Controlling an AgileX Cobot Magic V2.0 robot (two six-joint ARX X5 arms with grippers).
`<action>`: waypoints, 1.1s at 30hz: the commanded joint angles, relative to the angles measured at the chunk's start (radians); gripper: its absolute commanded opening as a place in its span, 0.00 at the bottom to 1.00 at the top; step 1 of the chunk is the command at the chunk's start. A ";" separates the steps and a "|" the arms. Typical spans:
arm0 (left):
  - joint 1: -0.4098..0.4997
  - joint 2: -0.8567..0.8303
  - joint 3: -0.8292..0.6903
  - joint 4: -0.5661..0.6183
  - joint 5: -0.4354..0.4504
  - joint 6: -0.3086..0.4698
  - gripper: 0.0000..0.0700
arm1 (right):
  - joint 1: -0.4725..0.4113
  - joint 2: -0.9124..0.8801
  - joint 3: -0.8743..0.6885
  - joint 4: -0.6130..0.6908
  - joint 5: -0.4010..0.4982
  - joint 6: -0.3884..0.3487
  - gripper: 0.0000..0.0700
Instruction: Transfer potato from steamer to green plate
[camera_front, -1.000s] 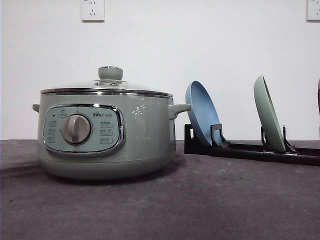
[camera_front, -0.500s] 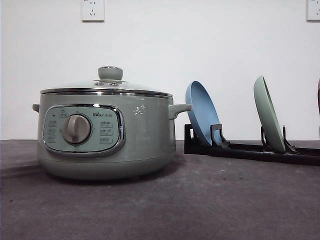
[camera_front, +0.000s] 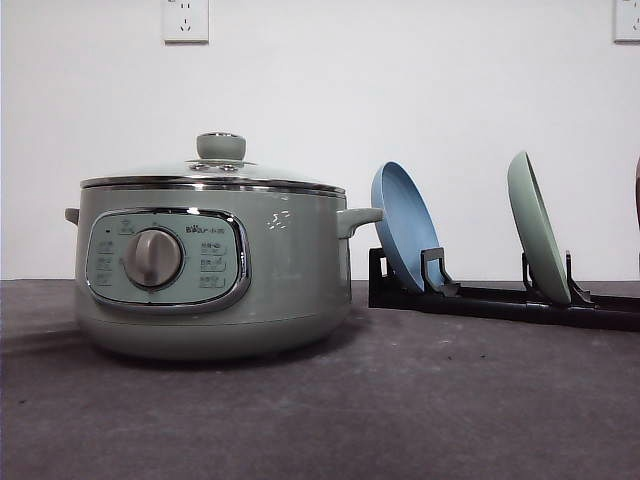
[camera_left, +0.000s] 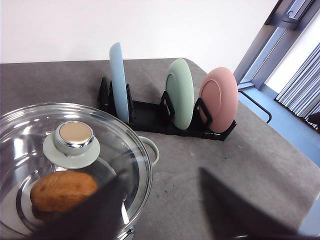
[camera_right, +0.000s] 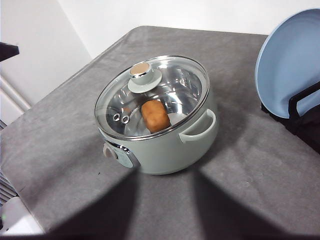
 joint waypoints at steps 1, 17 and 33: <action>-0.003 0.005 0.021 0.008 0.013 0.020 0.83 | 0.003 0.006 0.021 0.006 0.000 -0.003 0.68; -0.003 0.005 0.021 -0.003 0.013 0.016 1.00 | 0.003 0.006 0.021 0.024 -0.009 0.060 0.99; -0.004 0.005 0.021 -0.039 0.013 0.015 1.00 | -0.029 0.364 0.224 0.191 0.082 0.263 0.99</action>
